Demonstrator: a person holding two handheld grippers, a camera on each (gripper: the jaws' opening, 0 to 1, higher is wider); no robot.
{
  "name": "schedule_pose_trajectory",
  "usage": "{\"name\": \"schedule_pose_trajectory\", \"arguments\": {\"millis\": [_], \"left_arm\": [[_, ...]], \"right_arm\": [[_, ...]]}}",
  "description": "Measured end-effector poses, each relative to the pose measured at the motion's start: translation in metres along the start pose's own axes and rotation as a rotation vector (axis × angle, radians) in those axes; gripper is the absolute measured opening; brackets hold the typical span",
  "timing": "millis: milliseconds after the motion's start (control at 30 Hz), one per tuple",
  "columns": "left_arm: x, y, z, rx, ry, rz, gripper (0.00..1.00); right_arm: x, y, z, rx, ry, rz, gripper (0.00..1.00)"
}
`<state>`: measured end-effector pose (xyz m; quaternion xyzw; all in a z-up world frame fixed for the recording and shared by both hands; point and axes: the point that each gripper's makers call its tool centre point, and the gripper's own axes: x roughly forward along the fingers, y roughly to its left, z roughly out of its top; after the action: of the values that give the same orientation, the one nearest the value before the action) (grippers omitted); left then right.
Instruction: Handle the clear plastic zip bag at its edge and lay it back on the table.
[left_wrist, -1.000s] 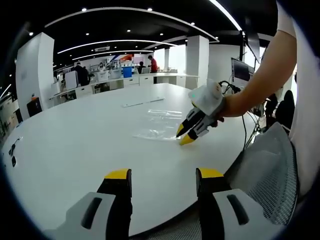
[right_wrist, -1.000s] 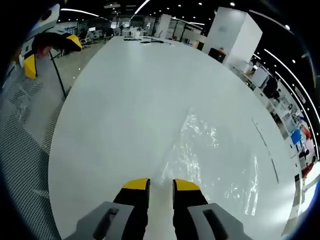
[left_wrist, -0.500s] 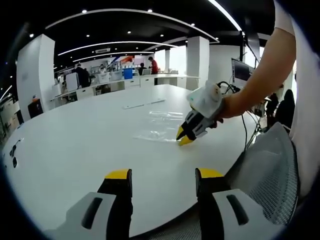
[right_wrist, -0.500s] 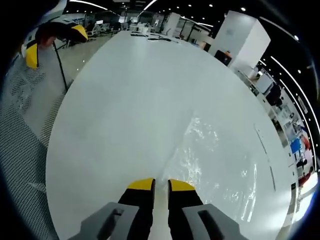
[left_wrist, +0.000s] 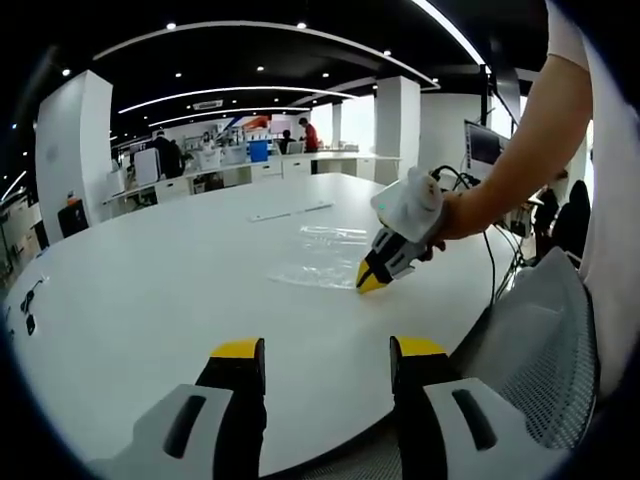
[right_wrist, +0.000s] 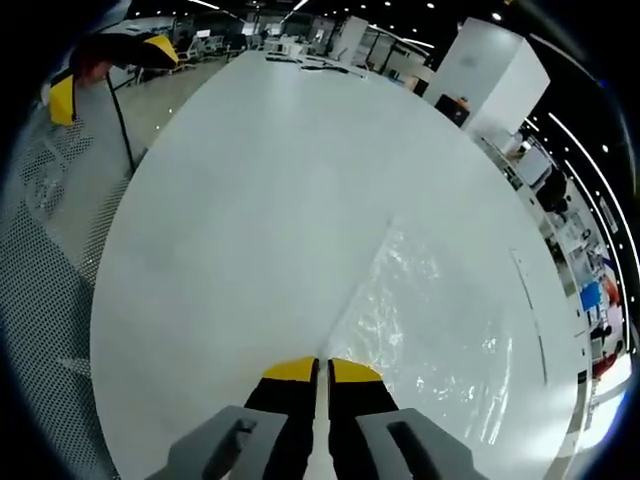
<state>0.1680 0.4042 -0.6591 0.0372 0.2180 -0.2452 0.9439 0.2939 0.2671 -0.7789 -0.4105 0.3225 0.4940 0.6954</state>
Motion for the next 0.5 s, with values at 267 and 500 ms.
{"name": "schedule_pose_trajectory", "arguments": {"millis": [267, 500], "left_arm": [[0.000, 0.000, 0.001, -0.002, -0.003, -0.001, 0.48], [0.000, -0.001, 0.001, -0.003, -0.001, -0.004, 0.48]], "right_arm": [[-0.003, 0.000, 0.000, 0.000, 0.005, 0.004, 0.00], [-0.017, -0.010, 0.002, 0.027, -0.028, -0.028, 0.00]]}}
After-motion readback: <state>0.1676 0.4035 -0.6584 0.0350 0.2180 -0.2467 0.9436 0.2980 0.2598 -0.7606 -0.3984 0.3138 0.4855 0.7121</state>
